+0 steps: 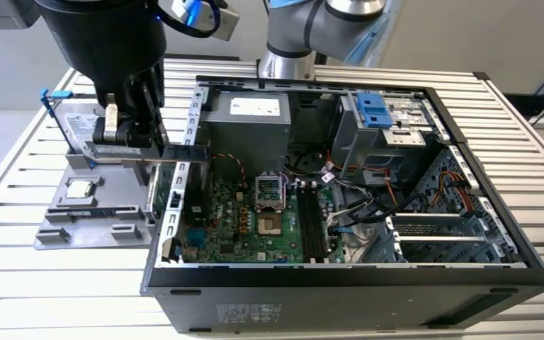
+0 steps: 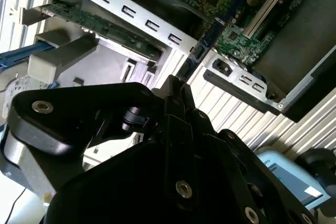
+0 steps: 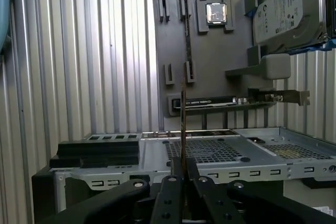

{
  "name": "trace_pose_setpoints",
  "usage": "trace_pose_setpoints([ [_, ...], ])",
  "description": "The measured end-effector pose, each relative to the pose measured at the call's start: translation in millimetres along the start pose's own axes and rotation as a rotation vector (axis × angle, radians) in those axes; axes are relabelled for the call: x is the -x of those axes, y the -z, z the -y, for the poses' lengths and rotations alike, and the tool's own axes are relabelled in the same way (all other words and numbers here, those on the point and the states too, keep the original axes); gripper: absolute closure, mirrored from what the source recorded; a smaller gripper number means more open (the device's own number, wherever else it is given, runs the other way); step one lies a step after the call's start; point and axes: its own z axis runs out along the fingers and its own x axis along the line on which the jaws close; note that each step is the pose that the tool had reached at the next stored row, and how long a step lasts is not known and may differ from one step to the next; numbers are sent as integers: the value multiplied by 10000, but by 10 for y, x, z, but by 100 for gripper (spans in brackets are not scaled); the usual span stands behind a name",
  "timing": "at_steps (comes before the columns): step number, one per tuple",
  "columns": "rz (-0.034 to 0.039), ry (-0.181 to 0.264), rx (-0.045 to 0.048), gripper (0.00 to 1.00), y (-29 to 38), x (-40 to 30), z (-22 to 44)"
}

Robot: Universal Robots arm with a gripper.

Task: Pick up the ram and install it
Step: 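Pick up the ram and move it above insertion slot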

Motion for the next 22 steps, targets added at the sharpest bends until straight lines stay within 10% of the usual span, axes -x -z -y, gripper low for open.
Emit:
trace_pose_setpoints([
  [22, -4, -7, 94, 100, -7, 17, 365],
])
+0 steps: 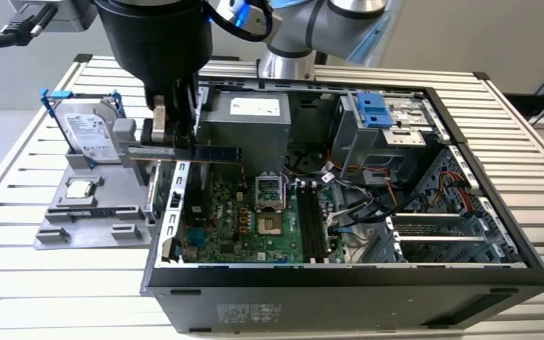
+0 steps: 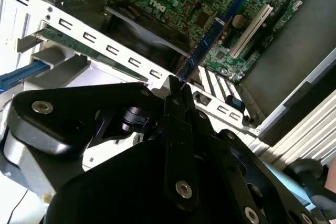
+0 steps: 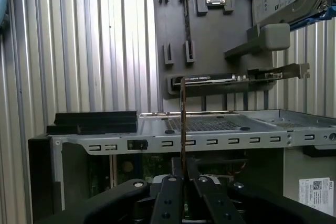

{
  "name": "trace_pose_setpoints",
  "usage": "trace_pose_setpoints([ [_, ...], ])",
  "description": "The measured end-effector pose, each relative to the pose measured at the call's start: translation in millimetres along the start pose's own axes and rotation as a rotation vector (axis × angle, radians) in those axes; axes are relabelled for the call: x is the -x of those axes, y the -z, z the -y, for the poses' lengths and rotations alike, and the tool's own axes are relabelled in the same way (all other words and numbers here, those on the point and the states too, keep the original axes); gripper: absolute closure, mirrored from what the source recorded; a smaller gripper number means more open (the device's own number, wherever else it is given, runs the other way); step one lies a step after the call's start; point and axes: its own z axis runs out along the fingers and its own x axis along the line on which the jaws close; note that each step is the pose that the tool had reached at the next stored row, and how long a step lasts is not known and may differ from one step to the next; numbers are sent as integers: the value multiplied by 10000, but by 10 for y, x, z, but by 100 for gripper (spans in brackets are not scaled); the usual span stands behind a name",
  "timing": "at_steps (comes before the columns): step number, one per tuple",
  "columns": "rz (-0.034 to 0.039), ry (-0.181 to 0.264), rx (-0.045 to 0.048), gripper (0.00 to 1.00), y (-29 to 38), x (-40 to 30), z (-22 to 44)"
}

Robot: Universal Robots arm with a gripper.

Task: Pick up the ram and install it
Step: 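Pick up the ram and move it above insertion slot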

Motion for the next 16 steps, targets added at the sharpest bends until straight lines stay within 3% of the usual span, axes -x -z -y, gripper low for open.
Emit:
trace_pose_setpoints([
  [16, -1, -1, 0, 100, -5, 10, 214],
])
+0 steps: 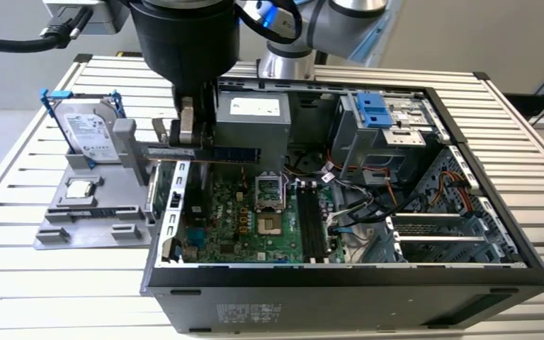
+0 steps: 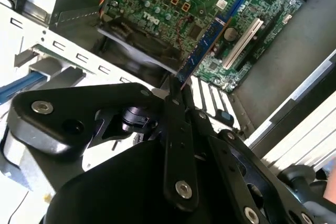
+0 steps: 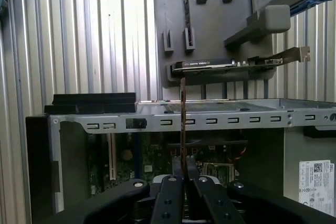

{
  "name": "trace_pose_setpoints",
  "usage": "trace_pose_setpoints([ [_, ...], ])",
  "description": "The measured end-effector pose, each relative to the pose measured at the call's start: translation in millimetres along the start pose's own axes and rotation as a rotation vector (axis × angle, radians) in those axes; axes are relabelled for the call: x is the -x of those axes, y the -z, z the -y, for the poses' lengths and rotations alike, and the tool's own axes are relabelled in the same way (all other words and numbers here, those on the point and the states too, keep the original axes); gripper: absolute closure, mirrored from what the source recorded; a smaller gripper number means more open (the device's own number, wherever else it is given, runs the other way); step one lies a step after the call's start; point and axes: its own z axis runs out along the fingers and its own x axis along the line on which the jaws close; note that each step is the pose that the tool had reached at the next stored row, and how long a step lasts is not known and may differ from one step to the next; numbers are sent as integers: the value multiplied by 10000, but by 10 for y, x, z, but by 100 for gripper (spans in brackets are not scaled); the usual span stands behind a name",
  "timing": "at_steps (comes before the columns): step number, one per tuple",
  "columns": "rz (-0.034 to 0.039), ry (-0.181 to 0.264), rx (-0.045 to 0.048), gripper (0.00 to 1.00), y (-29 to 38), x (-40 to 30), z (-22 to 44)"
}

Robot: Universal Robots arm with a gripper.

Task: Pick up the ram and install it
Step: 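Pick up the ram and move it above insertion slot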

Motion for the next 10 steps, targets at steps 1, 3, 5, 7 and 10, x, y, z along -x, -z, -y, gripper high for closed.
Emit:
trace_pose_setpoints([
  [1, 1, 0, 0, 100, 0, 1, 15],
  [3, 1, 0, 0, 100, 0, 2, 44],
  [5, 0, 1, 0, 100, 1, 3, 68],
  [7, 1, 1, 0, 100, 1, 4, 91],
  [10, 0, 1, 0, 100, 1, 6, 132],
])
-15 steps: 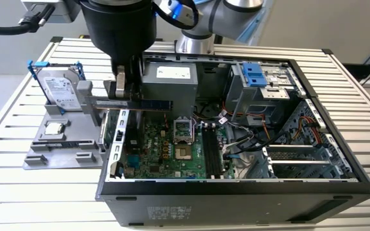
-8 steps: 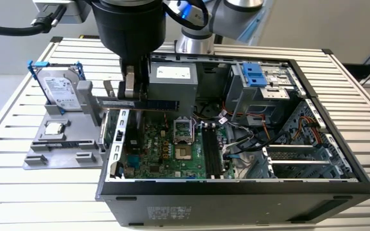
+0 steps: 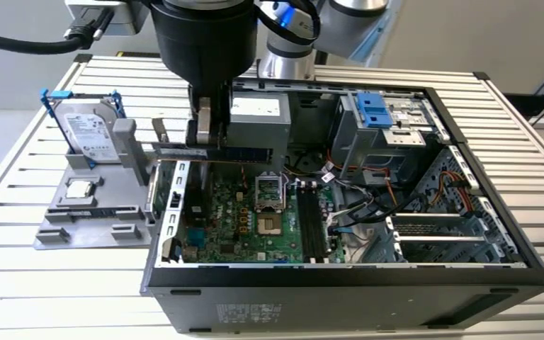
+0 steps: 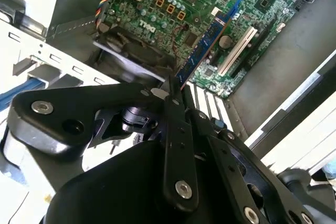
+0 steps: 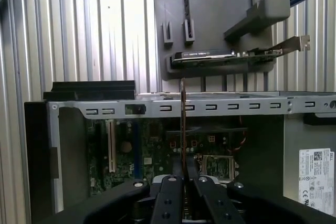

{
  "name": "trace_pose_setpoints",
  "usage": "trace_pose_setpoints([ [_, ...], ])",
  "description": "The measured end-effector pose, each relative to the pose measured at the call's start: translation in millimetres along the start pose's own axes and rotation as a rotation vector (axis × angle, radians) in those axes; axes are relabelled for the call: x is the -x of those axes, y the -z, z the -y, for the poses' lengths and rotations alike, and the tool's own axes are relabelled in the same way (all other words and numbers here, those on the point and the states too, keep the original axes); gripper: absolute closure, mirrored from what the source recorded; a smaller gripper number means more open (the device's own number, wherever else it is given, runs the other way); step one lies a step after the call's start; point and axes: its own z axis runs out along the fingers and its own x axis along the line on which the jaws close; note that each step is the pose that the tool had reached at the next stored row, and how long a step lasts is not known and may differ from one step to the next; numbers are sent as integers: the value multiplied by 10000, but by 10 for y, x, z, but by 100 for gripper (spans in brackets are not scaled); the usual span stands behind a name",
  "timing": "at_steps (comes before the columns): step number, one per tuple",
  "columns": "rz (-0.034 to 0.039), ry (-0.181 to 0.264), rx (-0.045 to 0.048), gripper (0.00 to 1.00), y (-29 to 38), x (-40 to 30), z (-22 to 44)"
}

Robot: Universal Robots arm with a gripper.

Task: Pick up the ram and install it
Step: 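Pick up the ram and move it above insertion slot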

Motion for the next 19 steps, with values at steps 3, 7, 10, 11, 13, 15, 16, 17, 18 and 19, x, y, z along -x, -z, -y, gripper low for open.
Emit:
trace_pose_setpoints([
  [3, 1, 0, 0, 100, 0, 2, 47],
  [7, 1, 0, 0, 100, 1, 5, 110],
  [10, 0, 0, 0, 100, 1, 8, 157],
  [11, 0, 0, 0, 100, 1, 8, 172],
  [13, 0, 0, 0, 100, 1, 10, 198],
  [15, 0, 0, 0, 100, 2, 10, 218],
  [16, -1, 0, 0, 100, 2, 11, 232],
  [17, 0, 0, 0, 100, 2, 12, 247],
  [18, 0, -1, 0, 100, 2, 12, 259],
  [19, -1, 0, 1, 100, 3, 13, 273],
])
